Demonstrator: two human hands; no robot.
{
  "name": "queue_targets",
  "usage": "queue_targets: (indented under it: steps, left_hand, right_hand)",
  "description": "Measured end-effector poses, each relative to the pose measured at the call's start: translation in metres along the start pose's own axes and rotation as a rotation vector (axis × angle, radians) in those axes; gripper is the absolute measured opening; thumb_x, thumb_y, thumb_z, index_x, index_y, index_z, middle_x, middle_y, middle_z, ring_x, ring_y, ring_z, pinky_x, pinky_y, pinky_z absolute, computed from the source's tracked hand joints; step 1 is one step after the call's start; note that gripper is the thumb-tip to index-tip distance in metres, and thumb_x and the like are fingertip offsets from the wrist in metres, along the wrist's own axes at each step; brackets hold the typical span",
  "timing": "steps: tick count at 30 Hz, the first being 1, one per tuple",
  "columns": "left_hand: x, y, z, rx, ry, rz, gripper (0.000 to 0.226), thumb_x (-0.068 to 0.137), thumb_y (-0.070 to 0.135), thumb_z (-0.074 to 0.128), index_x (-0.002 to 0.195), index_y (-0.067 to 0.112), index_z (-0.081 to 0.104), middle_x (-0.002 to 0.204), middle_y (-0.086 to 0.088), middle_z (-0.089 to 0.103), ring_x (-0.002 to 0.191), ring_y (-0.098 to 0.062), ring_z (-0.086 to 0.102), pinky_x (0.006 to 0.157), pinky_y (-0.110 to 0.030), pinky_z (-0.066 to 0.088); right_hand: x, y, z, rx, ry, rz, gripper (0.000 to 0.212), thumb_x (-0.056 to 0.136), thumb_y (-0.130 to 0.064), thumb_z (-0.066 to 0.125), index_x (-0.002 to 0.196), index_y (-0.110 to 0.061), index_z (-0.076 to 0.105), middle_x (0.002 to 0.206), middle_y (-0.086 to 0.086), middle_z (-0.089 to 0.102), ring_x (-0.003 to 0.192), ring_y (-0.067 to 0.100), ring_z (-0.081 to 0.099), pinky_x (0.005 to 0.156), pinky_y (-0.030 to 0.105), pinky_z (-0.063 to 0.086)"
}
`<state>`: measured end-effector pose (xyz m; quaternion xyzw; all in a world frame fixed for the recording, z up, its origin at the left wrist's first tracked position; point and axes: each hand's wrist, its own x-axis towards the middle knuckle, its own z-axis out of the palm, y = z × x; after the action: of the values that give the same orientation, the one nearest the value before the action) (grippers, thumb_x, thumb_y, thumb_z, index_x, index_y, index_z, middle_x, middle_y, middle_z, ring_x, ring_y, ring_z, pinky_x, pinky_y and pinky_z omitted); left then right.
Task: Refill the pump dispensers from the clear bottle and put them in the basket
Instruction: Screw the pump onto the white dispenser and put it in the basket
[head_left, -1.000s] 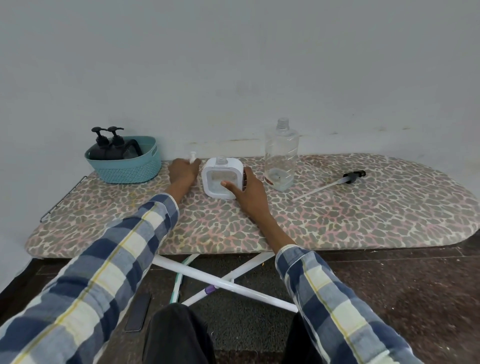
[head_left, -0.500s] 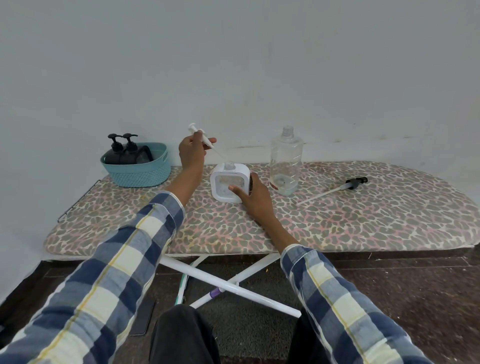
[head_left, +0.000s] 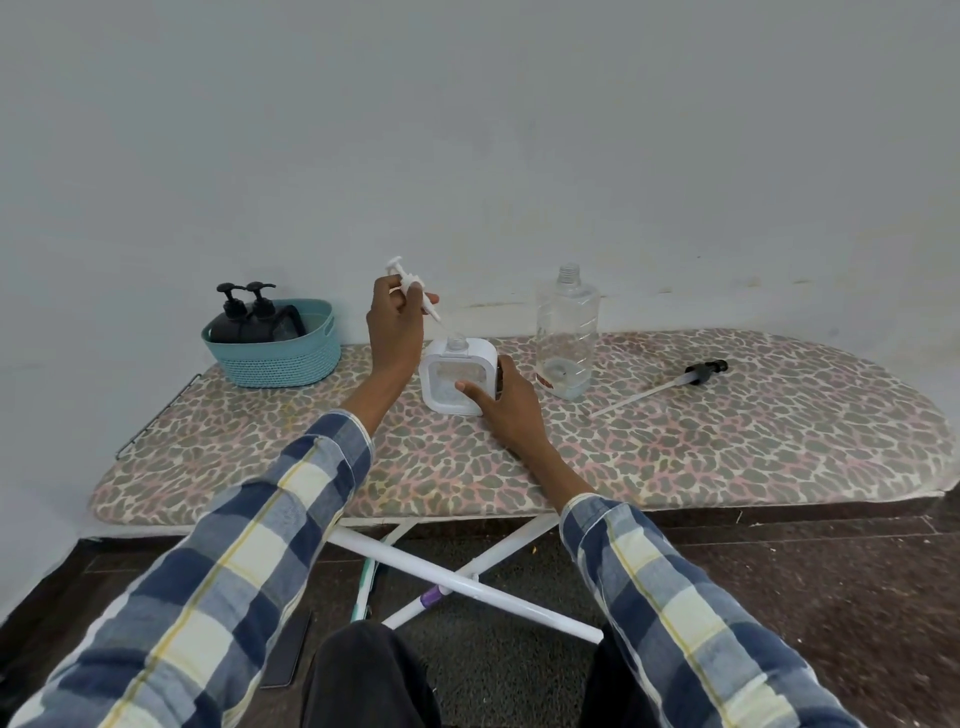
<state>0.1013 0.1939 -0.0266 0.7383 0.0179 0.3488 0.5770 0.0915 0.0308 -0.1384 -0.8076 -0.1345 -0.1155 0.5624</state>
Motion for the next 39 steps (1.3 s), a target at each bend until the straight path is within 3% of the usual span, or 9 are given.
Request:
queue_targets:
  steps: [6,9,13,16,23,27,31,35,39]
  left_hand:
    - [-0.014,0.001,0.006,0.193,-0.184,0.136,0.029,0.103,0.035,0.059,0.123,0.014,0.060,0.099,0.003,0.081,0.090,-0.013,0.076,0.078,-0.029,0.059]
    - [-0.031,-0.007,0.010,0.304,-0.258,0.191,0.035,0.099,0.041,0.060,0.124,0.017,0.060,0.107,-0.001,0.079,0.093,-0.017,0.074,0.079,-0.038,0.060]
    - [-0.053,-0.026,0.010,0.424,-0.225,0.250,0.035,0.100,0.035,0.057,0.131,0.019,0.059,0.117,-0.001,0.070,0.105,-0.025,0.064,0.094,-0.053,0.054]
    - [-0.058,-0.034,0.009,0.421,-0.184,0.201,0.038,0.101,0.035,0.054,0.136,0.021,0.056,0.124,-0.003,0.068,0.112,-0.026,0.061,0.104,-0.059,0.048]
    - [-0.059,-0.035,0.009,0.365,-0.169,0.170,0.037,0.103,0.048,0.064,0.132,0.027,0.060,0.116,0.012,0.064,0.110,-0.019,0.061,0.101,-0.055,0.049]
    - [-0.057,-0.035,0.011,0.285,-0.142,0.109,0.043,0.098,0.058,0.060,0.129,0.029,0.065,0.118,0.005,0.071,0.112,-0.021,0.065,0.100,-0.054,0.053]
    - [-0.057,-0.038,0.009,0.302,-0.160,0.112,0.039,0.105,0.048,0.055,0.135,0.025,0.063,0.126,0.000,0.071,0.118,-0.019,0.063,0.104,-0.052,0.051]
    - [-0.055,-0.041,0.004,0.177,-0.202,0.032,0.037,0.105,0.045,0.044,0.139,0.034,0.054,0.138,-0.001,0.068,0.126,-0.013,0.064,0.108,-0.043,0.051]
    - [-0.054,-0.038,-0.001,0.160,-0.212,0.026,0.041,0.105,0.028,0.039,0.140,0.022,0.060,0.141,0.000,0.064,0.125,-0.018,0.058,0.105,-0.036,0.048]
  right_hand:
    - [-0.001,-0.003,0.000,-0.011,0.004,0.003,0.062,0.091,-0.061,0.075,0.137,-0.024,0.057,0.118,-0.004,0.072,0.099,0.016,0.070,0.085,0.041,0.061]
    - [-0.002,-0.004,0.000,-0.023,0.004,-0.006,0.061,0.094,-0.059,0.074,0.138,-0.020,0.056,0.115,-0.005,0.069,0.096,0.016,0.068,0.080,0.036,0.057]
    - [-0.002,-0.004,0.001,-0.090,0.010,-0.040,0.061,0.097,-0.055,0.071,0.139,-0.014,0.054,0.120,0.004,0.070,0.099,0.022,0.068,0.081,0.042,0.058]
    - [-0.003,-0.007,0.000,-0.099,0.013,-0.053,0.063,0.097,-0.057,0.070,0.141,-0.015,0.054,0.124,0.005,0.070,0.102,0.023,0.069,0.084,0.044,0.059]
    - [-0.004,-0.008,0.000,-0.117,0.013,-0.059,0.062,0.097,-0.058,0.069,0.139,-0.016,0.054,0.121,0.004,0.069,0.099,0.022,0.068,0.084,0.047,0.060]
    - [-0.005,-0.009,-0.001,-0.115,0.003,-0.050,0.065,0.096,-0.061,0.069,0.141,-0.016,0.053,0.122,0.005,0.070,0.100,0.022,0.069,0.085,0.048,0.060]
    - [-0.005,-0.010,-0.001,-0.106,-0.003,-0.061,0.064,0.097,-0.059,0.069,0.142,-0.016,0.053,0.123,0.004,0.070,0.101,0.021,0.069,0.086,0.047,0.061]
    - [-0.006,-0.010,-0.002,-0.064,-0.007,-0.039,0.063,0.095,-0.061,0.070,0.138,-0.018,0.054,0.119,0.000,0.070,0.099,0.017,0.069,0.087,0.047,0.061]
    - [-0.010,-0.018,-0.004,0.025,0.079,-0.052,0.062,0.097,-0.056,0.068,0.144,-0.020,0.051,0.132,-0.002,0.062,0.114,0.013,0.059,0.099,0.037,0.053]
